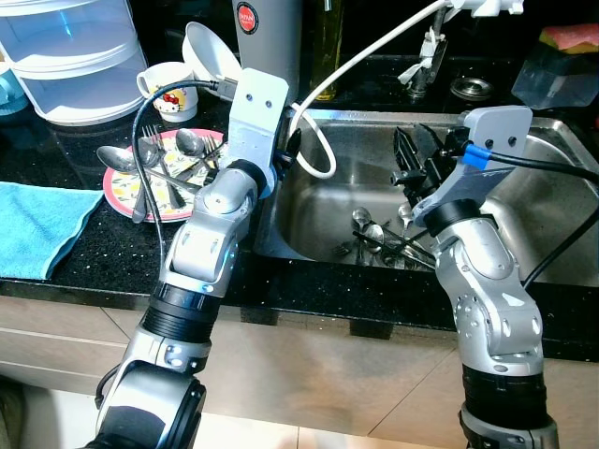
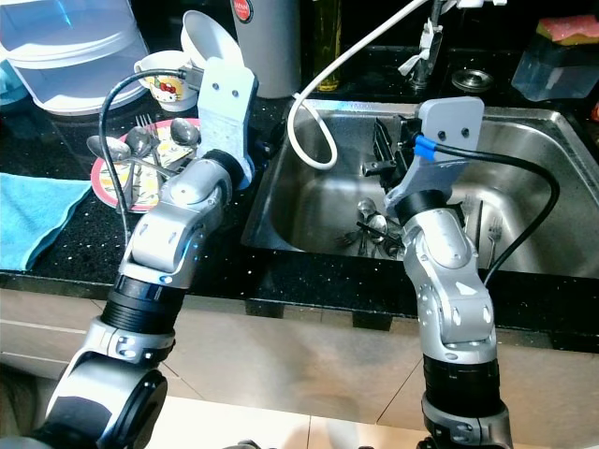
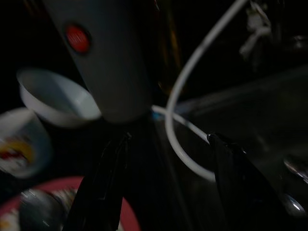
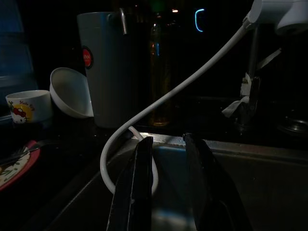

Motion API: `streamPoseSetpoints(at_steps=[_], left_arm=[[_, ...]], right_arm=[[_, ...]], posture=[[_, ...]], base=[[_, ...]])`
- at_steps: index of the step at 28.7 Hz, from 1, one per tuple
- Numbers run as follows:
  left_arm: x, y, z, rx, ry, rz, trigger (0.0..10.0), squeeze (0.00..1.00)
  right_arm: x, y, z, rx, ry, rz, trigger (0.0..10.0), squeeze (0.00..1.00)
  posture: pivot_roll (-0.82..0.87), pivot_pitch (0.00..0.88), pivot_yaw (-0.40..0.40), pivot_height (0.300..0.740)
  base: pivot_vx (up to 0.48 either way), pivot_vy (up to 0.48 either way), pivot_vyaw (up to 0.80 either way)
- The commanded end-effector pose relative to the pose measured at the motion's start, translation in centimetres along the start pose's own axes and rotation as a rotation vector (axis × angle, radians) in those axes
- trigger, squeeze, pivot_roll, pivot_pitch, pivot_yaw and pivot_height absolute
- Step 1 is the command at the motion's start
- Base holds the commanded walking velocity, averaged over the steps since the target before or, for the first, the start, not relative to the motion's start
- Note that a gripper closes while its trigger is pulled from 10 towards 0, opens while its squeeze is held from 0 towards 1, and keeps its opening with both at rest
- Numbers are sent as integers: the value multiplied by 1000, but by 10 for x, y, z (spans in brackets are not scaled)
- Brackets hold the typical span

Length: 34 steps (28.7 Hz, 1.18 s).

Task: Kitchen organization

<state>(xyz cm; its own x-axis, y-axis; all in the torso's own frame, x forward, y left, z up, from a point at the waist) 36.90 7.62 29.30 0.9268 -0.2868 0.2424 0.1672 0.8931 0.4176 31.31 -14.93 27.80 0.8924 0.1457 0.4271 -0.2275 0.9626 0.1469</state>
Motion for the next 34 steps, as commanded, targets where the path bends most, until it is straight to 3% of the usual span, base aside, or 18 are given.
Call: streamPoseSetpoints(at_steps=[1, 6, 11, 15, 19, 22, 28, 34], left_arm=[[3, 7, 4, 41, -16, 25, 10000, 0], [6, 19, 3, 96, -17, 42, 10000, 0], [4, 13, -9, 95, 35, -63, 10000, 0], [-2, 8, -12, 214, -14, -158, 10000, 0], [-15, -1, -33, 353, 7, -328, 10000, 0], [-20, -4, -42, 380, 28, -376, 10000, 0], [-26, -2, -58, 438, 65, -339, 10000, 0], [-28, 6, -50, 521, 0, -237, 10000, 0]], right_arm=[[-1, 2, 2, -1, -17, 5, 10000, 0], [-2, 2, 1, -2, -18, 4, 10000, 0], [-3, 1, 0, -3, -16, -4, 10000, 0], [-4, 0, 0, -4, -15, -4, 10000, 0], [-5, -2, 0, -6, -11, -11, 10000, 0], [-6, -1, -1, -4, -7, -11, 10000, 0], [-8, 1, -4, 2, 4, -8, 10000, 0], [-9, 2, -6, 6, 10, -8, 10000, 0]], posture=[[26, 102, 84, 740], [27, 95, 86, 740], [27, 94, 90, 740], [30, 98, 84, 740], [30, 104, 88, 740], [28, 111, 88, 740], [24, 120, 89, 740], [24, 120, 89, 740]], base=[[0, 0, 0], [0, 0, 0], [0, 0, 0], [0, 0, 0], [0, 0, 0], [0, 0, 0], [0, 0, 0], [0, 0, 0]])
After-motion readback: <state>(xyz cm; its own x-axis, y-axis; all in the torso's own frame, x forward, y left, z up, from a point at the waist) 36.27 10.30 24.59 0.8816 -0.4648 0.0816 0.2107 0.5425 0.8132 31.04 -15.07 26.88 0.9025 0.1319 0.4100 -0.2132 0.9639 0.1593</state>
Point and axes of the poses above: a point about 5 cm out from each wrist's last joint towards the gripper, its own x axis pointing out of the wrist towards the gripper, its own z axis along the axis of the wrist's last joint, y = z × x, the point moved 1 cm from there along x, pointing out of the wrist towards the gripper, and after that the axes turned 11 degrees about x, right-handed, at the moved point
